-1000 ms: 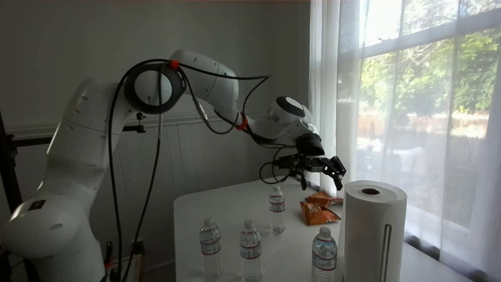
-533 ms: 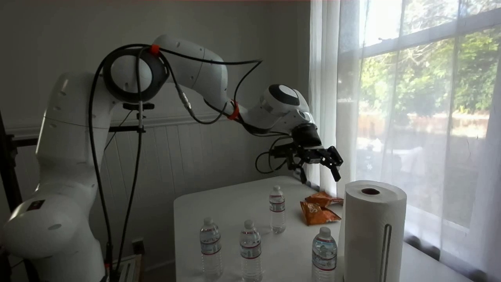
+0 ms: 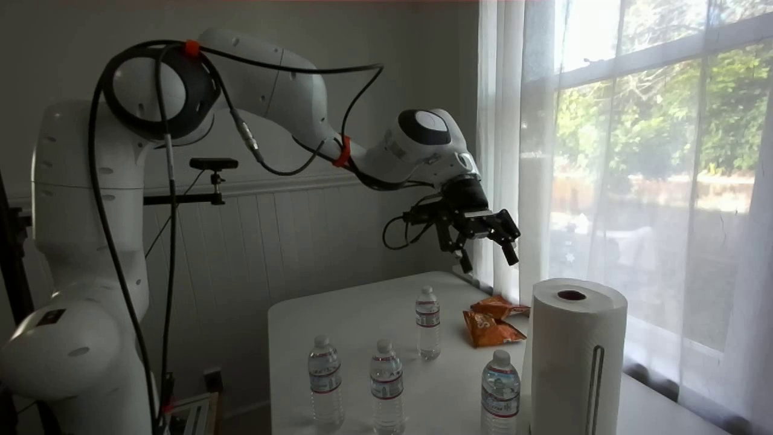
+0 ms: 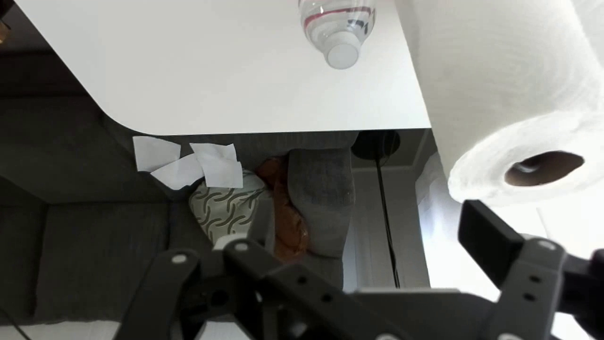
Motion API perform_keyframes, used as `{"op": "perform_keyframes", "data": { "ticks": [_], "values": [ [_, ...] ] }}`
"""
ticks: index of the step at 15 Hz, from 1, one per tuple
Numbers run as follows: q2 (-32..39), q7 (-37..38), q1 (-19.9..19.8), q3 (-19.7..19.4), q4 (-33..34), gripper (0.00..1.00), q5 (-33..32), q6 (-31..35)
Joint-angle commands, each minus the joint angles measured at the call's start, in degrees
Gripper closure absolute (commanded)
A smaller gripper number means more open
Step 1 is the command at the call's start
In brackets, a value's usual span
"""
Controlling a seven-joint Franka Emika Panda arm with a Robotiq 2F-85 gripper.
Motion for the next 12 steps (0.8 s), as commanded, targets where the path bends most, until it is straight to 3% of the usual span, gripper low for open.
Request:
{"op": "perform_keyframes", "data": {
  "ticks": [1,8,12],
  "values": [
    [-5.73,-6.84,-1.92,0.07,-5.79,0.0,5.43,6.2],
    [-9.31,-22.34,-3.6,-0.34,-9.84,0.0,17.94,14.22],
    [-10.8,-34.42,-3.62,-0.15,-11.43,0.0,28.3,13.87]
  ]
}}
